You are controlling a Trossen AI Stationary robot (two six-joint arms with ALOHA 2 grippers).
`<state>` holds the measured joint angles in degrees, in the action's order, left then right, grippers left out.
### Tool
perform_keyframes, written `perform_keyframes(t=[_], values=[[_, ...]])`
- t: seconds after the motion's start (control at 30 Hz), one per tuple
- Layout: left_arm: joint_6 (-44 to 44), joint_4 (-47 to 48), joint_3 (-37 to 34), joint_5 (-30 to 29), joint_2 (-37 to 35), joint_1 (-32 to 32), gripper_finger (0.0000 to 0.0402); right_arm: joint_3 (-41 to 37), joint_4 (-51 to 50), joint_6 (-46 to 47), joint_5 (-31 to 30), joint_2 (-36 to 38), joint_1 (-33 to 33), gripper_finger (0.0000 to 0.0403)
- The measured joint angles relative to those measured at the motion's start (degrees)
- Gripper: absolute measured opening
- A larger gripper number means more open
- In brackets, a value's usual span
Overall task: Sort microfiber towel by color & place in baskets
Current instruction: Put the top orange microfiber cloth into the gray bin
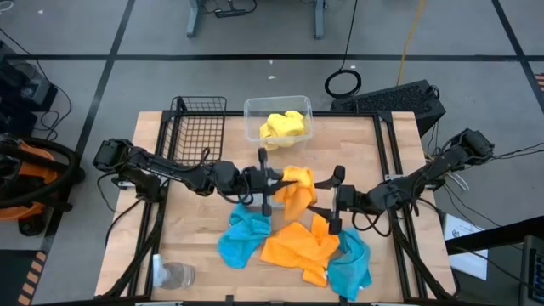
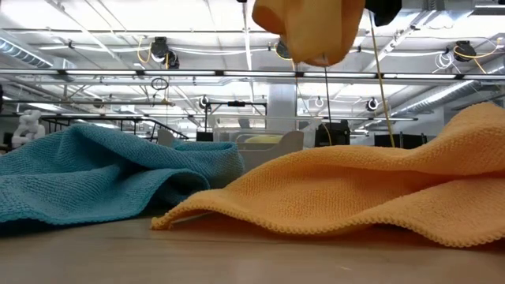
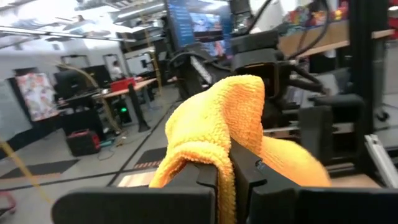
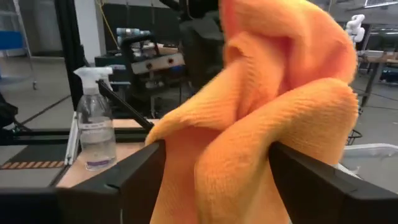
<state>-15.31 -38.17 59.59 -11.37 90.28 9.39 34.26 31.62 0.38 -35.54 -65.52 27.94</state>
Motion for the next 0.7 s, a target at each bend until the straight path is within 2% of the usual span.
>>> perform_keyframes(t=[0.13,0.3,0.6,0.7], values=[[0.0,-0.6,0.0,-1.66,0.0,-0.07,0.0011,0.0,1.89,-0.64,2.66,0.0,0.0,0.0279],[1.58,-1.45,0.0,-1.84,0.0,-0.04,0.0011,0.0,5.17,-1.23,2.9,0.0,-0.29,0.0279],[2.07,-1.44,0.0,1.54,0.0,0.09,0.0011,0.0,8.02,-1.79,2.89,-0.02,-3.18,0.0279],[2.87,-1.44,0.0,2.98,0.0,0.07,0.0011,0.0,8.22,-1.72,2.85,-0.9,-4.72,0.0267]])
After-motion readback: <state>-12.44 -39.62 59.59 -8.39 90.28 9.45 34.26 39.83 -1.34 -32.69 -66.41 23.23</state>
